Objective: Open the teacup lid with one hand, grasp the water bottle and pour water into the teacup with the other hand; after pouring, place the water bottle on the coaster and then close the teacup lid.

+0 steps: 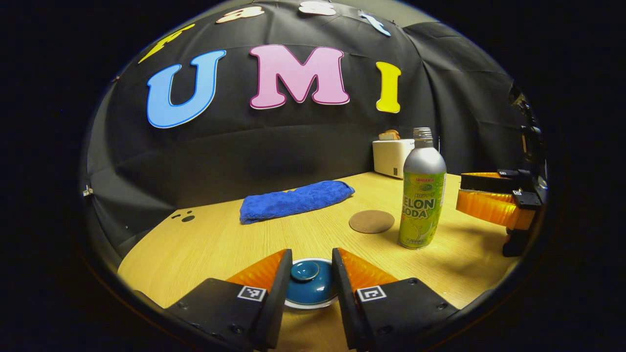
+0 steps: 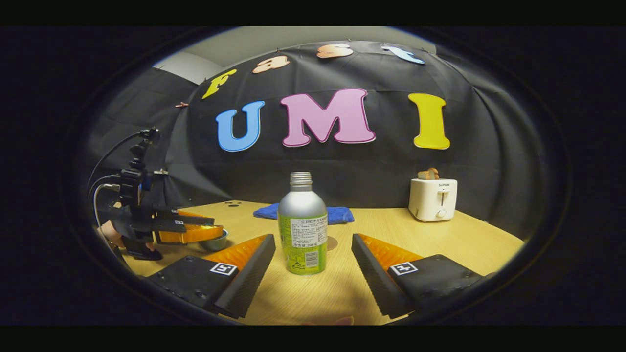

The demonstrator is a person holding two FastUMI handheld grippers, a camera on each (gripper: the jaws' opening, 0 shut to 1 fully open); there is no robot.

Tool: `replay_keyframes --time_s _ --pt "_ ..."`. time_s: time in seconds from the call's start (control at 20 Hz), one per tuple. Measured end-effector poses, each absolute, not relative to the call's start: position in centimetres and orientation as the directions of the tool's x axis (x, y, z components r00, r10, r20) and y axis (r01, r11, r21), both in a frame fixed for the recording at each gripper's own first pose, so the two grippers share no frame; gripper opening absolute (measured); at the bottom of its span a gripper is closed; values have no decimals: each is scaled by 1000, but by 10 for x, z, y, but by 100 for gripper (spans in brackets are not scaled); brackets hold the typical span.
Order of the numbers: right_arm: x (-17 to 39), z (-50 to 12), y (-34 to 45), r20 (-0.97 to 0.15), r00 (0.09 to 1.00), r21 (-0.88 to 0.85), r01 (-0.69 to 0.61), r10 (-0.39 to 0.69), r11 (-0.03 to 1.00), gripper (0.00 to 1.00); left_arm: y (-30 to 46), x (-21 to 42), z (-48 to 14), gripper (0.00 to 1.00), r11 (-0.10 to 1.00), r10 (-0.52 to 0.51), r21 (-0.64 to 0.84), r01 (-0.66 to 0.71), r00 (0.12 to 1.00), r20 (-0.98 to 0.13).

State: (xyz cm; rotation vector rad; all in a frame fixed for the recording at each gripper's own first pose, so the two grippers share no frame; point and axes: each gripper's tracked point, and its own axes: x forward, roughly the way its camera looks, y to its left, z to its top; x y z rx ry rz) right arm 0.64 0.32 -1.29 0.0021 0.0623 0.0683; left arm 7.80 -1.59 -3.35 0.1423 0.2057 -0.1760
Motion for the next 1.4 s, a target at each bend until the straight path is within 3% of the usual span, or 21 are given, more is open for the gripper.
replay_keyframes --time_s 0.1,0.15,0.2,0.3,0.55,0.9,1.15,1.4 --pt "7 -13 3 -62 996 5 -70 70 998 97 -14 79 -33 44 978 -147 115 173 967 -207" --pt "7 -13 2 -62 996 5 -68 68 998 97 -12 79 -32 46 980 -142 110 167 969 -201" --pt "8 -13 2 -63 996 5 -67 67 998 98 -12 78 -31 36 980 -144 106 167 970 -197" --pt "8 -13 1 -62 996 4 -65 66 998 98 -11 78 -31 34 981 -142 104 164 971 -190" --pt "9 -13 1 -63 996 4 -64 64 998 98 -6 75 -19 31 986 -127 91 138 985 -120" --pt "32 -16 11 -68 994 6 -87 87 996 98 21 61 -8 31 989 -23 -150 16 999 -44" --pt "55 -19 21 -71 994 5 -82 82 997 98 60 51 2 32 971 123 -208 -119 992 8" --pt "68 -22 23 -77 996 0 -55 54 999 98 74 41 8 31 956 142 -265 -124 989 50"
